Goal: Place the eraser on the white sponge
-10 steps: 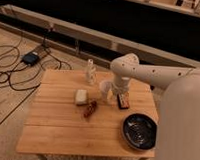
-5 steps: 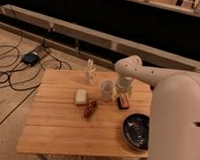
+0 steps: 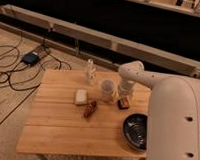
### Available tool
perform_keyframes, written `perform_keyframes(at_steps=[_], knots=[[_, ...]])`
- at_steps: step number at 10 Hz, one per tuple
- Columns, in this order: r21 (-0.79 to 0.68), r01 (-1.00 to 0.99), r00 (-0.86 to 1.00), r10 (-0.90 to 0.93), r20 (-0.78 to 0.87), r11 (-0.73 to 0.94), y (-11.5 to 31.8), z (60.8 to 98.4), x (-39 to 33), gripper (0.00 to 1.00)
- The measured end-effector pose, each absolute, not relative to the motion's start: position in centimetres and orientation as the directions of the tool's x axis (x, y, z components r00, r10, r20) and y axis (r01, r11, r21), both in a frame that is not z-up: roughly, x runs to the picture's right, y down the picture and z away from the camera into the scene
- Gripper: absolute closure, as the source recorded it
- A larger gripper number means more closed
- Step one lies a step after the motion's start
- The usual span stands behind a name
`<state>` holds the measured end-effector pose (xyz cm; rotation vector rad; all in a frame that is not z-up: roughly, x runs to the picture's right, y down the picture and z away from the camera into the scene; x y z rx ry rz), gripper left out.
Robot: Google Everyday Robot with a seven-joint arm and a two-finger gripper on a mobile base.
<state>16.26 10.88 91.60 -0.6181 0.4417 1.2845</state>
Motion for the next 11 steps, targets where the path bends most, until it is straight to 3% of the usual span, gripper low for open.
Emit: perform_keyframes(at_steps=[3,9,11], knots=[[-0.186,-0.969,0.246,0.747,-0.618,0.166,10.8,92.3,16.3,0.38],[-0.167,-0.973,0.23,0.746,-0.625,0.16,10.7,92.3,17.0,0.95],[-0.142,-0.98,0.201,0.753,-0.626,0.143,10.3,91.3,17.8,1.0]])
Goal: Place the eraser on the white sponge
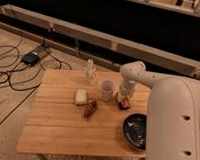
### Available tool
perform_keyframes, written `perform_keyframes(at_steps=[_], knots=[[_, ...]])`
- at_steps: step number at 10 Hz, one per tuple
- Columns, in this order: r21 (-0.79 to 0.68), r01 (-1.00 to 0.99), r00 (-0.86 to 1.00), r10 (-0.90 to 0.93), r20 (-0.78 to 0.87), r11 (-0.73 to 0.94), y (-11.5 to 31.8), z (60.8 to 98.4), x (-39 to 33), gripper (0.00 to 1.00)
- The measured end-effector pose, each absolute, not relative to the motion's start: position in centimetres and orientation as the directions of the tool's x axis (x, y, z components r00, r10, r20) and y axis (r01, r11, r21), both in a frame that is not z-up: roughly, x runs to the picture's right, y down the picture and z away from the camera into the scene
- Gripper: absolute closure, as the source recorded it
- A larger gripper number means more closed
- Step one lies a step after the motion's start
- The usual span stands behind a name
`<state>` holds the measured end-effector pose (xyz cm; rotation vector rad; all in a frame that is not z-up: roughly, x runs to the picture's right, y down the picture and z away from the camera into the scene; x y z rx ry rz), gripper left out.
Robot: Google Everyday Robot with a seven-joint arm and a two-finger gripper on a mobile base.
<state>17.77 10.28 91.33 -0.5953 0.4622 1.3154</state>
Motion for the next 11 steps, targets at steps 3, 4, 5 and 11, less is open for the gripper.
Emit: perform_keyframes(at_steps=[3,4,5,11], knots=[[-0.096,-0.987,0.159,0.771,-0.616,0.127,9.0,88.3,19.0,1.0],[-0.083,-0.988,0.154,0.78,-0.607,0.13,8.3,86.7,19.1,1.0],[-0.074,-0.988,0.154,0.789,-0.595,0.137,7.6,84.6,18.9,1.0],[-0.1,-0.975,0.218,0.799,-0.561,0.196,7.9,75.6,12.8,1.0]])
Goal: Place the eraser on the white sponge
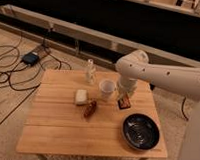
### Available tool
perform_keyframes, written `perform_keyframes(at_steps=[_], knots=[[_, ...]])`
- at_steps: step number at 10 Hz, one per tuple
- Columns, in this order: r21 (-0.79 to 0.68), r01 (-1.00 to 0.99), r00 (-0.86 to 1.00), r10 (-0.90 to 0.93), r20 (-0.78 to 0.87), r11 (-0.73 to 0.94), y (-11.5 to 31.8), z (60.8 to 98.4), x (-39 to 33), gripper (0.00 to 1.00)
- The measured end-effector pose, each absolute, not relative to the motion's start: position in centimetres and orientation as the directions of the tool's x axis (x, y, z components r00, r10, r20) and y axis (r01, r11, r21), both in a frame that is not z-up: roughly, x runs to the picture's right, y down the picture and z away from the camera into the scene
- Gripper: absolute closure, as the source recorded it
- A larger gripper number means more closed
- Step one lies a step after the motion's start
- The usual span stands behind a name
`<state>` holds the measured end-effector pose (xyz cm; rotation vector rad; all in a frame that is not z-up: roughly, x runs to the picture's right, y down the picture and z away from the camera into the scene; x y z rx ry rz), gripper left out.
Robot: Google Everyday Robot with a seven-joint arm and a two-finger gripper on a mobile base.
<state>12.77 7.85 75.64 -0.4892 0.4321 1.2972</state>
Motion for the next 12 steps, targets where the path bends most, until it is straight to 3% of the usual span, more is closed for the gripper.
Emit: perform_keyframes(at_steps=[5,12], knots=[[-0.201,-0.942,0.335,0.775,-0.536,0.268,8.1,72.8,4.1,1.0],[-0.306,-0.883,0.466,0.739,-0.487,0.355,4.7,77.9,-3.6,1.0]])
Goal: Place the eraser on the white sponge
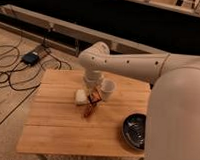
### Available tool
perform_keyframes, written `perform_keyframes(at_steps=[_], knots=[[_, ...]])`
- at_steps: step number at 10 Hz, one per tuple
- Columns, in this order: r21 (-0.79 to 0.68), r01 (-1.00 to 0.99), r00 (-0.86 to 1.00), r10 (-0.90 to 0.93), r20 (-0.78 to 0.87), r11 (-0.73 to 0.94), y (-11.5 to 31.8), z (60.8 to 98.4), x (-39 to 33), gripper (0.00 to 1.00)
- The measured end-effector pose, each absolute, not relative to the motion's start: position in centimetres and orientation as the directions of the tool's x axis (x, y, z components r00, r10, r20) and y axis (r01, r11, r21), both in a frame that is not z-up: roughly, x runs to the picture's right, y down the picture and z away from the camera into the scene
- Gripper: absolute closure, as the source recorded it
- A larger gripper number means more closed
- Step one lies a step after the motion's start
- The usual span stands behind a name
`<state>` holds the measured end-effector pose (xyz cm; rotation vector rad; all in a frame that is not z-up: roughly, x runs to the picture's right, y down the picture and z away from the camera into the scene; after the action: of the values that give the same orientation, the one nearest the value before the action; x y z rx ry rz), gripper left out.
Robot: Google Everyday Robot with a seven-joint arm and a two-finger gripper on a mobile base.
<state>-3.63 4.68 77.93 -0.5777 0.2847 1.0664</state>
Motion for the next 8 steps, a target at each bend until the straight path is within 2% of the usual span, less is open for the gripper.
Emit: perform_keyframes(at_steps=[8], knots=[[-0.373,-0.868,0.487,0.709,-0.51,0.328,5.5,86.0,-7.2,1.0]])
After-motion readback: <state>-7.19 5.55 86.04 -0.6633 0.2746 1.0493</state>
